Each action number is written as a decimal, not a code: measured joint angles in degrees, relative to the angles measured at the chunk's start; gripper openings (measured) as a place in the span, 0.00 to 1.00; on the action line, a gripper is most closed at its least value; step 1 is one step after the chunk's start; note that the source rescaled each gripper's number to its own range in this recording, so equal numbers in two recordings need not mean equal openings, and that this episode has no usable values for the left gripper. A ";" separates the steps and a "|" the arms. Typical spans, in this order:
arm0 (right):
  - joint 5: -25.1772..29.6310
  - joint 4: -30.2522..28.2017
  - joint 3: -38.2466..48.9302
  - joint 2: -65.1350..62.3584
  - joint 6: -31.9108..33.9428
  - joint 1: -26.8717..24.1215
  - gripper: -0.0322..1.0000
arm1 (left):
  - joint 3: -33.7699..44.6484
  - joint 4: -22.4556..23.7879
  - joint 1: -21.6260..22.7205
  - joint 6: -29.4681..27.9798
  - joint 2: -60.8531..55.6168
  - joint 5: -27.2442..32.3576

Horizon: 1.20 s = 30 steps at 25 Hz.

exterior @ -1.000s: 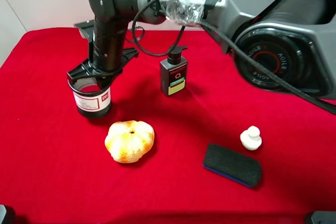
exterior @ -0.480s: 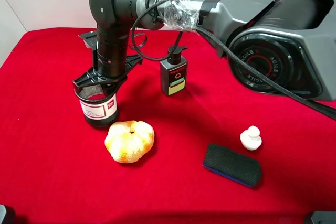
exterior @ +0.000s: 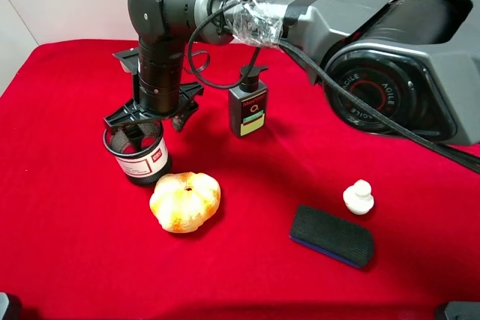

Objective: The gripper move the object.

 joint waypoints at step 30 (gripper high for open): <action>8.99 -2.64 -10.30 -5.09 0.80 0.00 1.00 | 0.00 0.00 0.00 0.00 0.00 0.00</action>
